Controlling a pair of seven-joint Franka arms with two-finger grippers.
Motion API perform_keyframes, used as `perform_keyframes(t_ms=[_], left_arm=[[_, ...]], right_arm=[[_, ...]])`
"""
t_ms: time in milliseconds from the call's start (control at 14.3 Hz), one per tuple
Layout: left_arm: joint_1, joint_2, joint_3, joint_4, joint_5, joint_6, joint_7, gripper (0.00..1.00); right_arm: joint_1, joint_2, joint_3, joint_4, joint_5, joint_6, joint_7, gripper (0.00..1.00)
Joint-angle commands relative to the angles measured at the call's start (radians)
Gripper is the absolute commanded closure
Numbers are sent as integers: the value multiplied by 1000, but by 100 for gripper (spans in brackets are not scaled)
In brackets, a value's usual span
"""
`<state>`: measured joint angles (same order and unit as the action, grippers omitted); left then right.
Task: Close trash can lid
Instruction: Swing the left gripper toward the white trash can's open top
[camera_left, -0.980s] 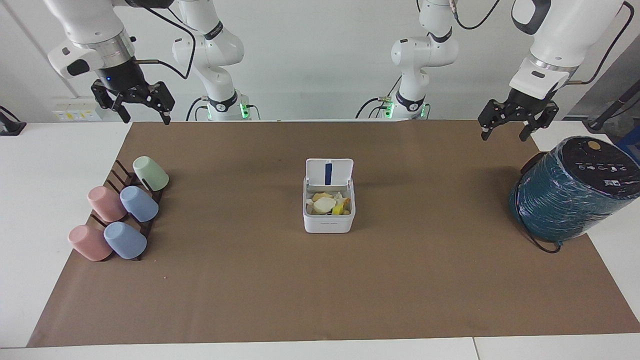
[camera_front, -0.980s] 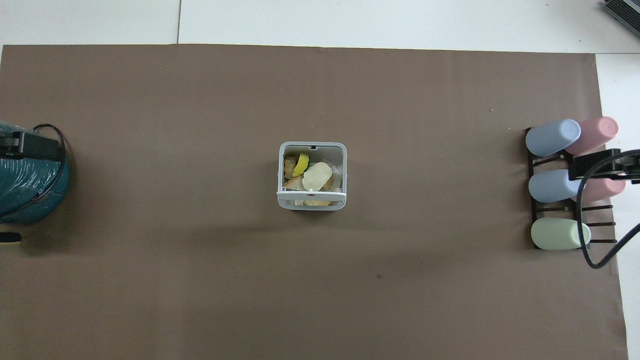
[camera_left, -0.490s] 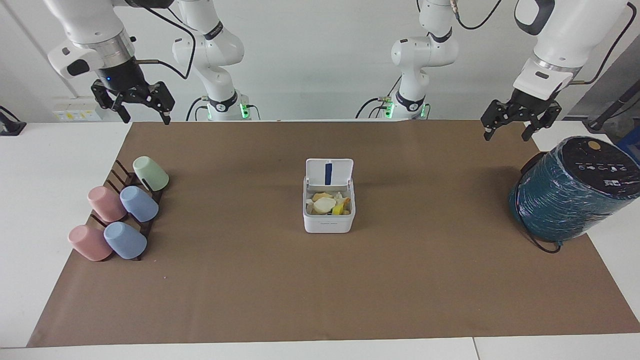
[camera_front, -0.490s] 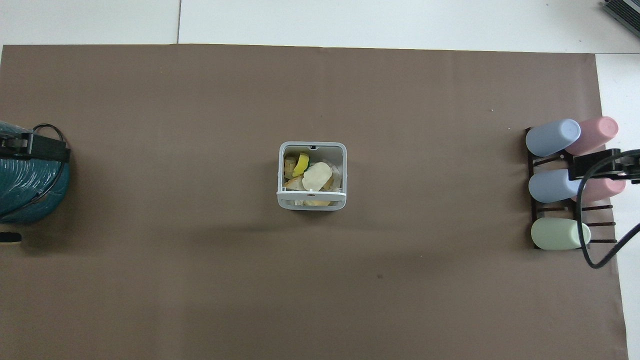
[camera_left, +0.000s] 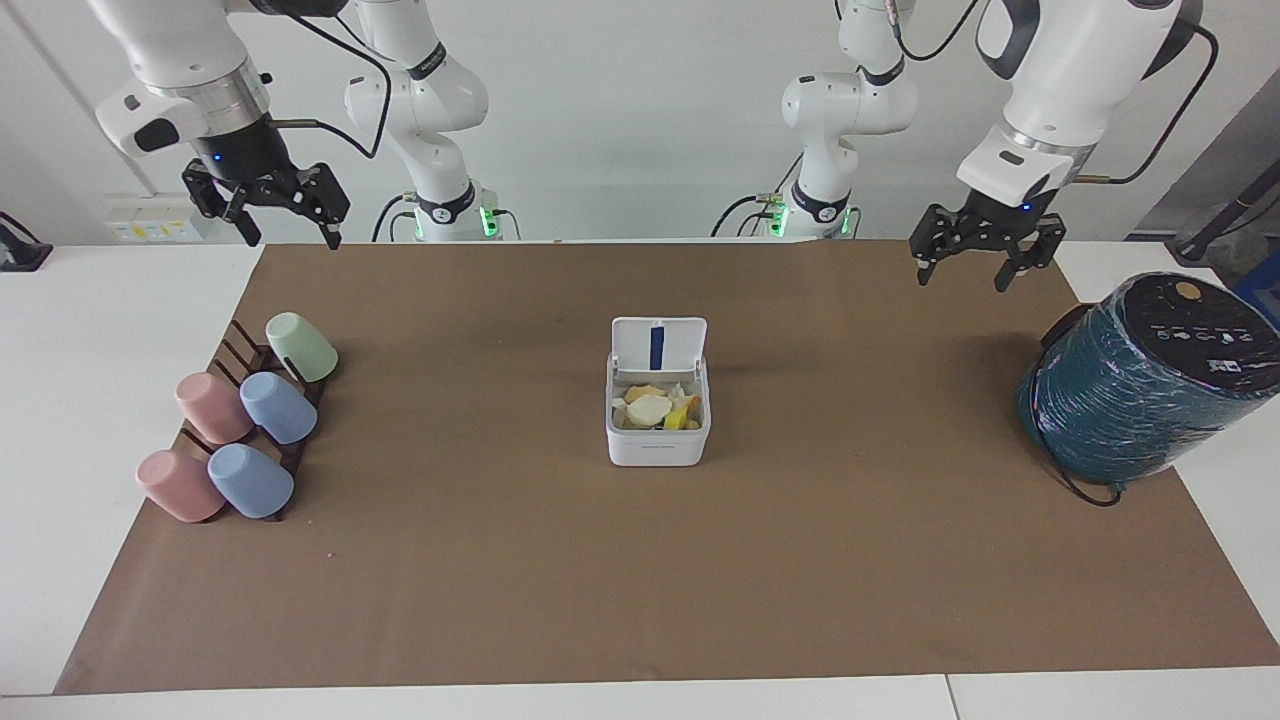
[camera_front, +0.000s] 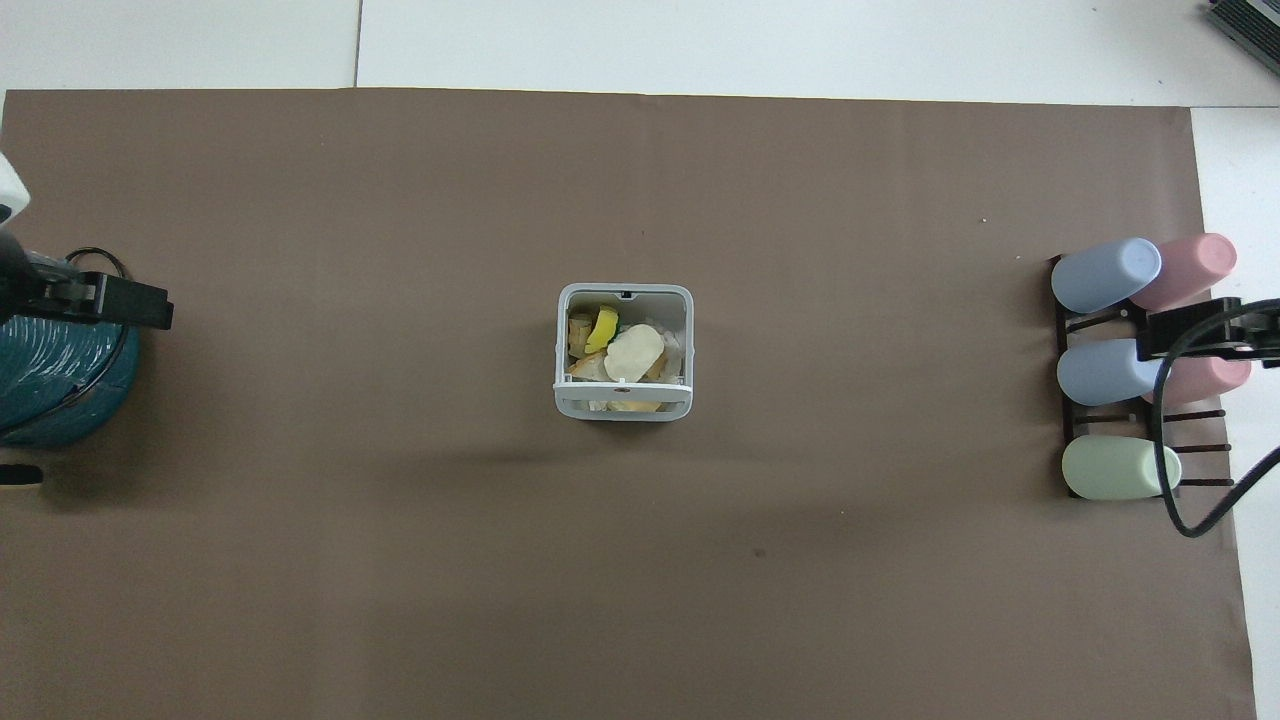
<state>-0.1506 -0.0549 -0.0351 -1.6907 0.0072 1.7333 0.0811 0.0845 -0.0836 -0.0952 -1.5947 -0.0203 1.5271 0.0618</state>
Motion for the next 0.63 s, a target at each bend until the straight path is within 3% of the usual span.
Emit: perform_keyframes(t_ms=[0,420,560], left_arm=[[-104,-68,11,-116,20,96,-9,0],[-306,-120,11,-219,20,176,-243,0],[-371,-140,11,-250,20,184,-303,52]], right_arm=[[-6,-18,0,-10,20,-16,-23,0],[-6,-18,0,-10,20,-16,-22,0],[-6,-18,2,-10,20,-16,-23,0]])
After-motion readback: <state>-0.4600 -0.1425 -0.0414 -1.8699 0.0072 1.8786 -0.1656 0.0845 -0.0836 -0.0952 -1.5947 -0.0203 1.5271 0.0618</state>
